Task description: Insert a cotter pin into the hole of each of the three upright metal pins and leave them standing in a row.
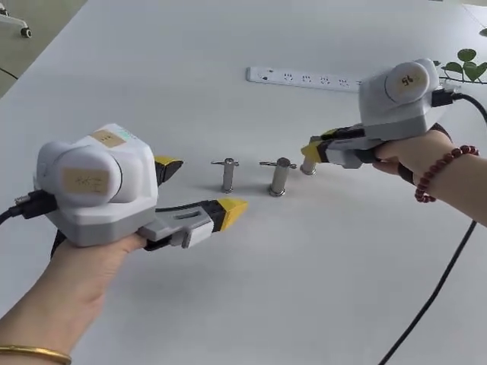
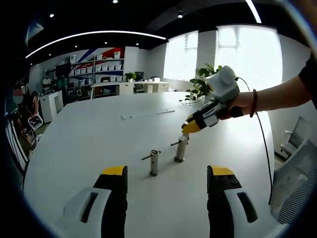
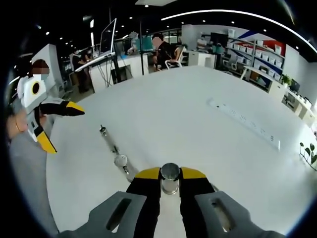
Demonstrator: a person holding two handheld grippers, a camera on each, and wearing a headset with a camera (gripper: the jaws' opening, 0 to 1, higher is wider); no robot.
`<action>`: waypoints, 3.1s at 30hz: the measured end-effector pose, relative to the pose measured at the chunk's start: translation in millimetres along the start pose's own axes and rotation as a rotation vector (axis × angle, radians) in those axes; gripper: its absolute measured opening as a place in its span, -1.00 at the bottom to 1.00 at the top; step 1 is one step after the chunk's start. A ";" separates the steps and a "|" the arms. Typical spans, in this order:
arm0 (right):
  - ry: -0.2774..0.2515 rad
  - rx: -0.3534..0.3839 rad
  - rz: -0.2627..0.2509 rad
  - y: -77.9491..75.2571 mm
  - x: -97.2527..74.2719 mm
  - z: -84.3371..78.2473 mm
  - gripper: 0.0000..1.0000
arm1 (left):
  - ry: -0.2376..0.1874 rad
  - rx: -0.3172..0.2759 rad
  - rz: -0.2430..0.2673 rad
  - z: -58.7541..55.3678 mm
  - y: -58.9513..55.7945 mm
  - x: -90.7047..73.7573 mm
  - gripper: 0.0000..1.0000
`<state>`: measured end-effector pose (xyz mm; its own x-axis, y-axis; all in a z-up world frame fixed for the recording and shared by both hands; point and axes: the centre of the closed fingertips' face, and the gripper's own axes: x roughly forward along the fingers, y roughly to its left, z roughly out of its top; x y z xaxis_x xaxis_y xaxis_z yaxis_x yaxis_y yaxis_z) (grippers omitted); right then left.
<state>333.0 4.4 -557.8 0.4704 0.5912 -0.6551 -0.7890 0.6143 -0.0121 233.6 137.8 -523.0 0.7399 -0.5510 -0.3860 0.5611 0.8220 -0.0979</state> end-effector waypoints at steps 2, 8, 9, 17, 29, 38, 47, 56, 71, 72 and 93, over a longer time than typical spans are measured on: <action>0.004 -0.008 0.000 2.9 -3.8 -2.8 -0.84 | 0.003 0.003 -0.004 -0.4 -1.6 0.5 0.28; 0.000 0.004 0.016 13.0 -13.7 -7.0 -0.84 | 0.006 0.008 -0.009 -0.6 -3.5 0.9 0.28; -0.001 0.001 0.019 16.4 -15.9 -7.6 -0.84 | 0.007 0.009 -0.009 -0.6 -3.5 1.0 0.28; -0.012 -0.009 0.044 28.1 -20.5 -6.4 -0.84 | 0.004 0.011 -0.009 0.5 -3.7 0.6 0.28; -0.027 -0.020 0.075 52.7 -22.7 -8.3 -0.84 | 0.004 0.009 -0.007 0.8 -2.8 -0.1 0.28; -0.004 -0.021 0.081 74.0 -23.3 -22.4 -0.84 | -0.001 0.012 -0.007 2.3 -2.8 -0.5 0.28; -0.019 -0.011 0.079 84.9 -23.9 -22.2 -0.84 | 0.003 0.016 -0.010 1.9 -4.2 -0.3 0.28; -0.030 -0.019 0.067 94.3 -18.5 -22.9 -0.84 | -0.004 0.019 -0.007 3.5 -4.0 -0.3 0.28; -0.042 -0.016 0.066 100.0 -14.7 -25.5 -0.83 | -0.006 0.022 -0.013 5.2 -6.1 1.0 0.27; -0.043 -0.015 0.064 100.5 -14.3 -25.4 -0.83 | -0.004 0.024 -0.014 4.8 -6.5 1.2 0.27; -0.063 0.058 0.083 104.1 -21.7 -33.8 -0.61 | 0.001 0.026 -0.011 3.5 -5.6 0.7 0.27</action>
<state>227.2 37.9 -570.4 0.4300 0.6718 -0.6031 -0.8028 0.5901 0.0849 232.2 132.3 -519.6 0.7330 -0.5602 -0.3859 0.5788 0.8116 -0.0787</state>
